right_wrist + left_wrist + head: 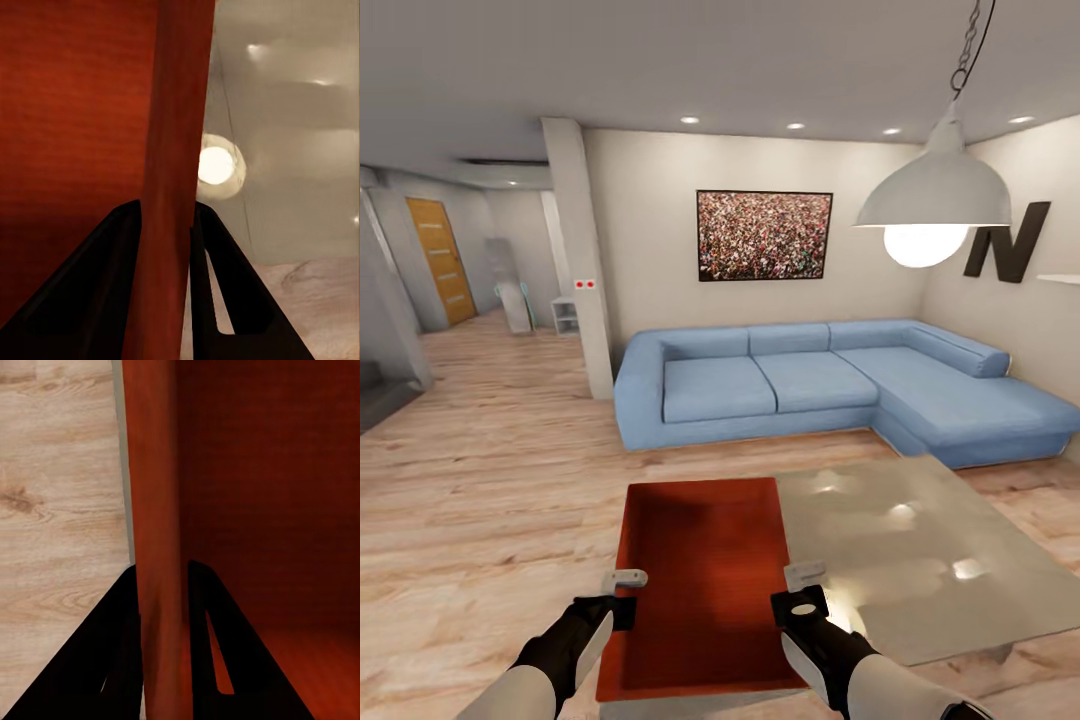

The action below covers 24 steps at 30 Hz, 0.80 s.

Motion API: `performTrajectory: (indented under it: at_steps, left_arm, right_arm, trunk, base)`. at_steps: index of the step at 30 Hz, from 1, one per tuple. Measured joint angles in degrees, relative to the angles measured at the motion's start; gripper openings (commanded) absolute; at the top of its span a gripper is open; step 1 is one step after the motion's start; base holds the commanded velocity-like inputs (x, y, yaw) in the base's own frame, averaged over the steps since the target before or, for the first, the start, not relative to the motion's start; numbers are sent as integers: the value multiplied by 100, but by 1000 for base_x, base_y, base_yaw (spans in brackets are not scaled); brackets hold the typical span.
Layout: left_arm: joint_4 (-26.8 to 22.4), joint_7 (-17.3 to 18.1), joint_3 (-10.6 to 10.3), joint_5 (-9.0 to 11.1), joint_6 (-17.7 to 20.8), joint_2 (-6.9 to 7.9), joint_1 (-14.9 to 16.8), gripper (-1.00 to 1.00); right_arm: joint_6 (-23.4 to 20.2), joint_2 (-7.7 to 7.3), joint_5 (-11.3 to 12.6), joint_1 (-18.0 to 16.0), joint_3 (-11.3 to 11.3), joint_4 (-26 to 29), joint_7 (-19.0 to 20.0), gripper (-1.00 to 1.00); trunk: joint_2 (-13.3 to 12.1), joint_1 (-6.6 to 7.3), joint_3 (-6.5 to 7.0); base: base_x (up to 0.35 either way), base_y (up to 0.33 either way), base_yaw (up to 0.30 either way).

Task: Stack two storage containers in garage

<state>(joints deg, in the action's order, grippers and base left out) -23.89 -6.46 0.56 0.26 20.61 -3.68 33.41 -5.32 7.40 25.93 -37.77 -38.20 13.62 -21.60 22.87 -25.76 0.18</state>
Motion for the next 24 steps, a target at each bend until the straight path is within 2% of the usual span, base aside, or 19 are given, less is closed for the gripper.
performTrajectory:
  at_steps: [24]
  left_arm:
    - [0,0,-1,0,0,0,0,-100]
  right_arm:
    - [0,-1,1,2,0,2,0,-100]
  trunk:
    - [0,0,0]
  base:
    - [0,0,286]
